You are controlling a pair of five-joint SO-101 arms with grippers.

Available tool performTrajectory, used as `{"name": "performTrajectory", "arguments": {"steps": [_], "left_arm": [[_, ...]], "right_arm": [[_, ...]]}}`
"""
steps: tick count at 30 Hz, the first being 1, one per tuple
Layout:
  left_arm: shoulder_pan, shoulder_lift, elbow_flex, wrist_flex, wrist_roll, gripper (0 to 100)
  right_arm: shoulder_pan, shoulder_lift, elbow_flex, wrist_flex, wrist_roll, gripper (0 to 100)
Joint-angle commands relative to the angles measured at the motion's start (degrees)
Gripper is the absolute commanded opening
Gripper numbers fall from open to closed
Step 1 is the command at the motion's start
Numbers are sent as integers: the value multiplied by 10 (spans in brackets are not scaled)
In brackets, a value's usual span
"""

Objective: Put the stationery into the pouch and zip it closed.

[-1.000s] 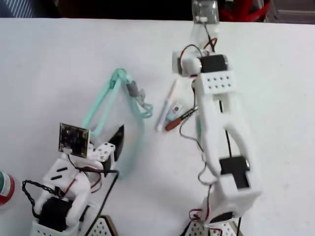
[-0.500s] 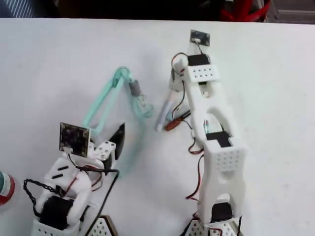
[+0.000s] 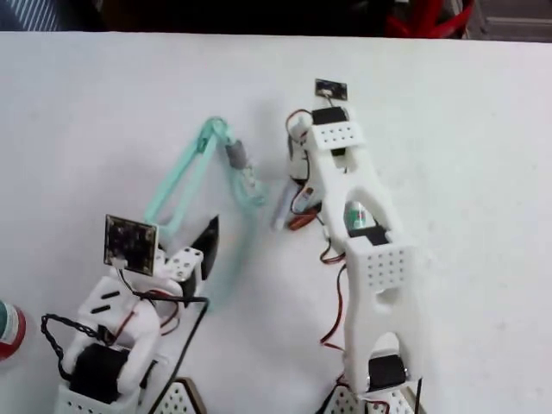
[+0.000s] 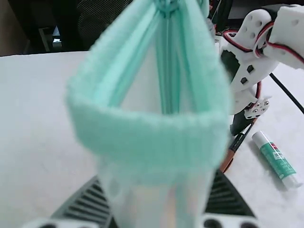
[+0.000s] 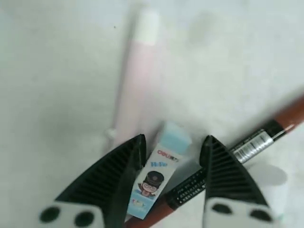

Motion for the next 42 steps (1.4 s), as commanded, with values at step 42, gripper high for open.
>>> {"name": "performTrajectory", "arguments": {"steps": [42], "left_arm": [[7, 0, 12, -27, -4, 203]], "right_arm": [[-354, -806, 340, -240, 258, 18]]}}
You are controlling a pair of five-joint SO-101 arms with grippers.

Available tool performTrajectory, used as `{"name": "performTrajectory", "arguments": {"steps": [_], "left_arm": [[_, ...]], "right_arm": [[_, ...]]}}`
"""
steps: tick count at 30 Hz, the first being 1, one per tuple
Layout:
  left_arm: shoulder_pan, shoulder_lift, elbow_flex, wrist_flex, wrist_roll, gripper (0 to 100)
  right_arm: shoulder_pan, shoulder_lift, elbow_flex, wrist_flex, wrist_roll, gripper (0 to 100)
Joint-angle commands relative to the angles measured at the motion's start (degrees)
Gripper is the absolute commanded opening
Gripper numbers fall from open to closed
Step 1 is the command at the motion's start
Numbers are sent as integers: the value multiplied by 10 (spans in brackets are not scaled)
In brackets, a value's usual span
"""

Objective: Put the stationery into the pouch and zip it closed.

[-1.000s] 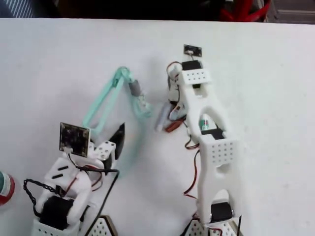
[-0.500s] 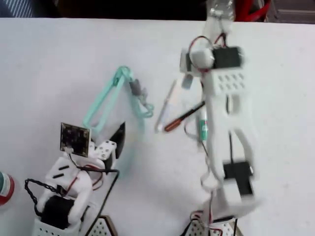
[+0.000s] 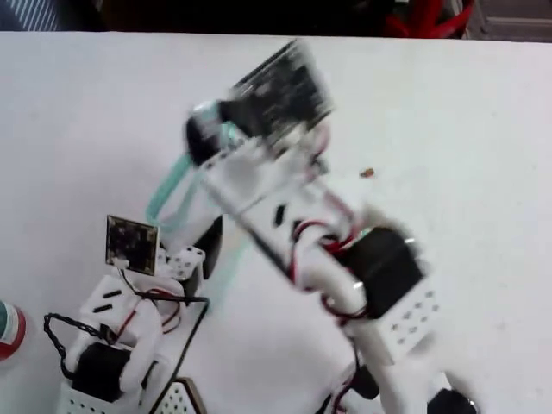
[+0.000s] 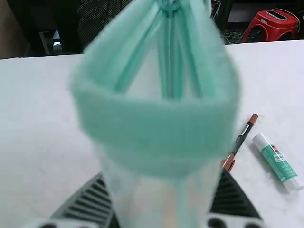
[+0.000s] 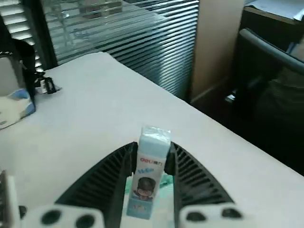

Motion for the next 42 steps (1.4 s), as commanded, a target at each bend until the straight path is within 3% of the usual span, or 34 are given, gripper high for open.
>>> {"name": "performTrajectory", "arguments": {"steps": [1, 5, 9, 16, 22, 32, 38, 42], "left_arm": [[7, 4, -4, -11, -4, 203], [7, 4, -5, -11, -4, 203], [6, 4, -5, -11, -4, 204], [7, 4, -5, -11, -4, 206], [7, 4, -4, -11, -4, 206], [7, 4, -3, -11, -5, 206], [7, 4, -3, -11, -5, 206], [7, 4, -2, -11, -5, 206]], "right_arm": [[-53, -54, 99, -90, 16, 18], [-56, -87, 185, -169, 16, 17], [-58, -102, 231, -170, 16, 17], [-56, -125, 253, -179, 17, 17], [-46, -81, 253, -247, 40, 17], [-46, -88, 253, -193, 44, 24], [-45, -157, 252, -130, 42, 295], [-15, -198, 252, -123, 40, 275]]}}
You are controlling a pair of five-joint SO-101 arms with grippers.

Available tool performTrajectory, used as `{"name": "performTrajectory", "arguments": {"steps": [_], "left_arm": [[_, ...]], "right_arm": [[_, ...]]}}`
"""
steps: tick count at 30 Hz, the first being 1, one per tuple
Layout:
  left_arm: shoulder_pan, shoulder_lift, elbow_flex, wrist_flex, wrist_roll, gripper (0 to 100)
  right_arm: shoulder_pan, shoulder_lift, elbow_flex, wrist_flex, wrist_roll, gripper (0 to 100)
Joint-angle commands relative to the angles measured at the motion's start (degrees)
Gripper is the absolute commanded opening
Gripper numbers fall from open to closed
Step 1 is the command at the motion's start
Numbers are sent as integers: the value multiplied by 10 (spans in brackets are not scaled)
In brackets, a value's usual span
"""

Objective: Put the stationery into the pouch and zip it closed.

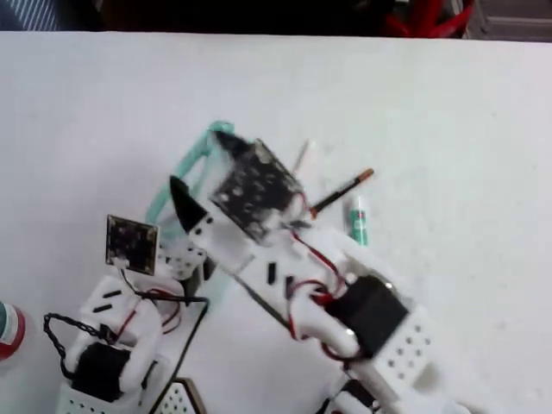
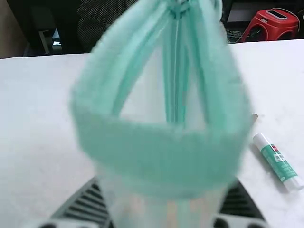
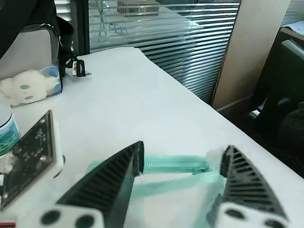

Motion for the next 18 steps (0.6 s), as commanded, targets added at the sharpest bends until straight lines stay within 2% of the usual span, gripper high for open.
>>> {"name": "performTrajectory", "arguments": {"steps": [1, 7, 11, 15, 18], "left_arm": [[7, 3, -2, -11, -5, 206], [3, 3, 0, -11, -5, 204], [6, 3, 7, -11, -5, 204], [5, 3, 7, -12, -5, 204], [3, 3, 7, -12, -5, 204]], "right_arm": [[36, -36, -8, 3, 4, 269], [134, -59, -6, 34, -8, 266], [243, -48, 5, 84, -102, 266], [320, -30, 60, 64, -127, 266], [332, -21, 142, 10, -130, 265]]}}
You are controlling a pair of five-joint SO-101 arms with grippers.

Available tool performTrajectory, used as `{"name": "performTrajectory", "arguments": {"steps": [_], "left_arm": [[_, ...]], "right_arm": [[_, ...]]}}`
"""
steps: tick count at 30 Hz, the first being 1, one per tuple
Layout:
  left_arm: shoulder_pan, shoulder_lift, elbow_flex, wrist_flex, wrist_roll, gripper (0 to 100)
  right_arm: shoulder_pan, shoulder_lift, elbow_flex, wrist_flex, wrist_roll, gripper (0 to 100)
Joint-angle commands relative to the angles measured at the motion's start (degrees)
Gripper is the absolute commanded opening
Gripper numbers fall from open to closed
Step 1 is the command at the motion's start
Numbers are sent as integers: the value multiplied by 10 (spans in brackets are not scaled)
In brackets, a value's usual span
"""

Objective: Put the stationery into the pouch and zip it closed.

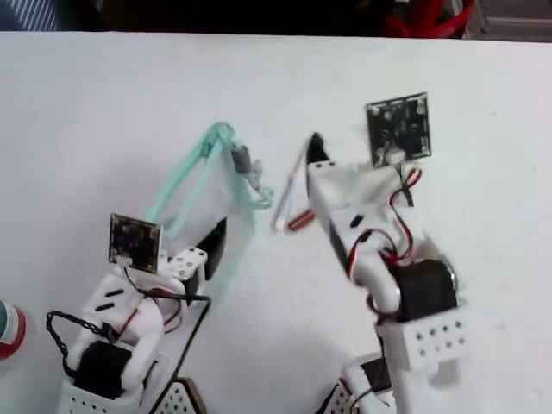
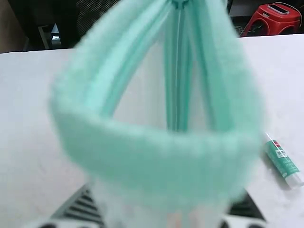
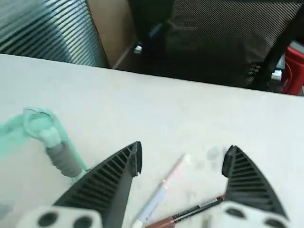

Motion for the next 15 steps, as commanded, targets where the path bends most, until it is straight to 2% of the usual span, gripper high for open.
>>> {"name": "performTrajectory", "arguments": {"steps": [1, 7, 15], "left_arm": [[3, 1, -2, -11, -5, 204], [4, 1, -2, -11, -5, 204], [5, 1, -2, -11, -5, 204]], "right_arm": [[16, 7, 85, -67, -9, 265], [21, 3, 250, -255, -9, 265], [16, 3, 258, -255, -8, 265]]}}
